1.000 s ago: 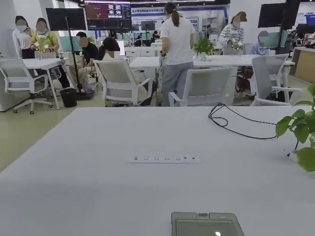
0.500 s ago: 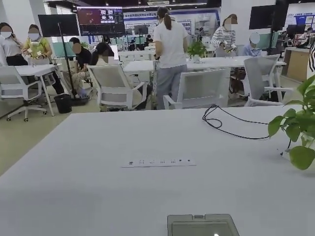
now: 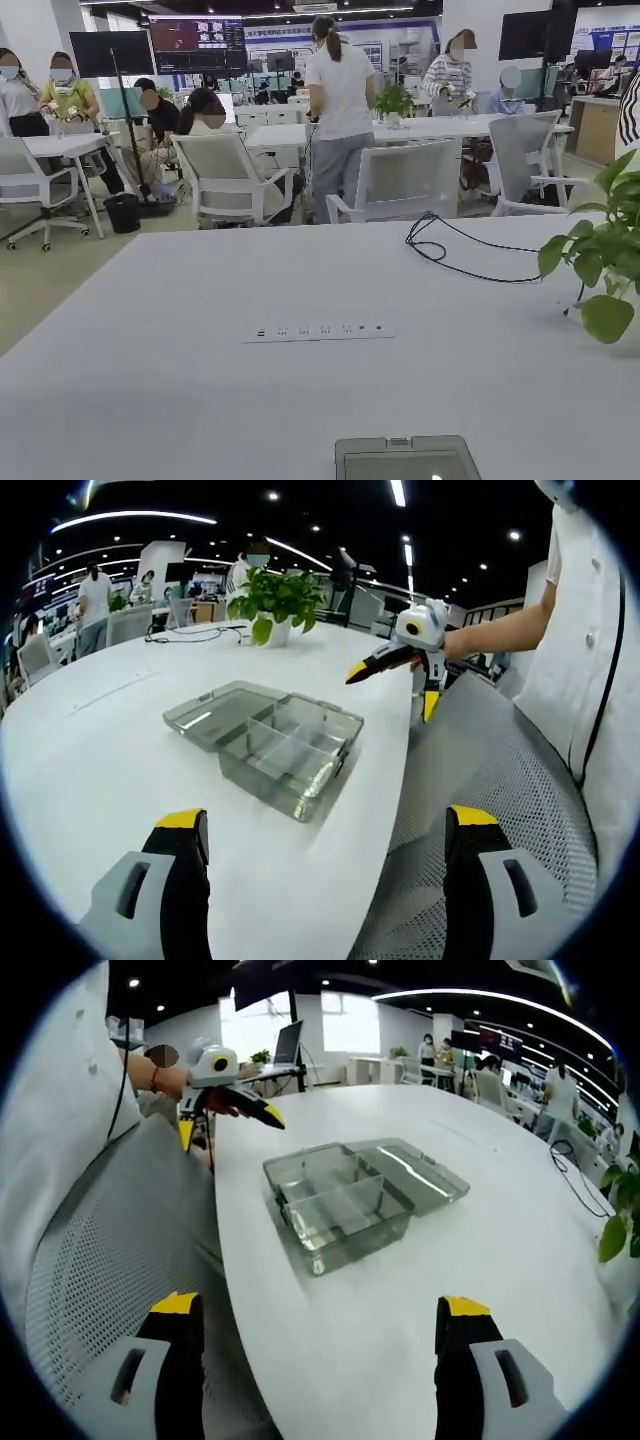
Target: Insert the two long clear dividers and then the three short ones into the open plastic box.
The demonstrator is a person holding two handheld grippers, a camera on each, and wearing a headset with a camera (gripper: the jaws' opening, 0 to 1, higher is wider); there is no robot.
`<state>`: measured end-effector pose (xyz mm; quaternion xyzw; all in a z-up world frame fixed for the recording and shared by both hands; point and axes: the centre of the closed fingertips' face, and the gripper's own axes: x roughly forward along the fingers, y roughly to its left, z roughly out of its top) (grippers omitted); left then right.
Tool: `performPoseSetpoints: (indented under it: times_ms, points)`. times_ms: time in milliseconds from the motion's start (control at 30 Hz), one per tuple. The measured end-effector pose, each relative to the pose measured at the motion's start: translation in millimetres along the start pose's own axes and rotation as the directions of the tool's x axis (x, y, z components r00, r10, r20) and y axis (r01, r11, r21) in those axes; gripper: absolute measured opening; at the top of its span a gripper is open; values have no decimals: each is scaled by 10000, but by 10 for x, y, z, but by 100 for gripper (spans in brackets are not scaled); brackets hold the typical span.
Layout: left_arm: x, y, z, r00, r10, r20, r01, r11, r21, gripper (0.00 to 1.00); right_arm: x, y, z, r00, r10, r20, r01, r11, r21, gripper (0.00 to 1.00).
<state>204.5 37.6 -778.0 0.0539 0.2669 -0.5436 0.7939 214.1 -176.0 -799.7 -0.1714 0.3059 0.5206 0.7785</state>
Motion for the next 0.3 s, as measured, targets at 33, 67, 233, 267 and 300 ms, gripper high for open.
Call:
performPoseSetpoints:
  times_ms: [33,67,233,267,300]
  points:
    - [2,-2,-7,10000,-7,-8,7,10000,-17,100,-1,-4,1,10000,-5,0,5,10000,-4,97]
    - [4,-1,-9,10000,-1,-2,1,10000,-26,100,0,-8,5,10000,-11,6,11,10000,-12,97]
    - [7,-15,-21,10000,-4,-39,4,10000,7,100,6,1,7,10000,27,-52,-28,10000,-66,97]
    - [7,-16,-24,10000,-3,-50,3,10000,0,100,8,3,9,10000,36,-55,-37,10000,-78,97]
    - [7,-18,-26,10000,-3,-59,3,10000,-4,100,6,5,4,10000,49,-63,-50,9999,-90,97]
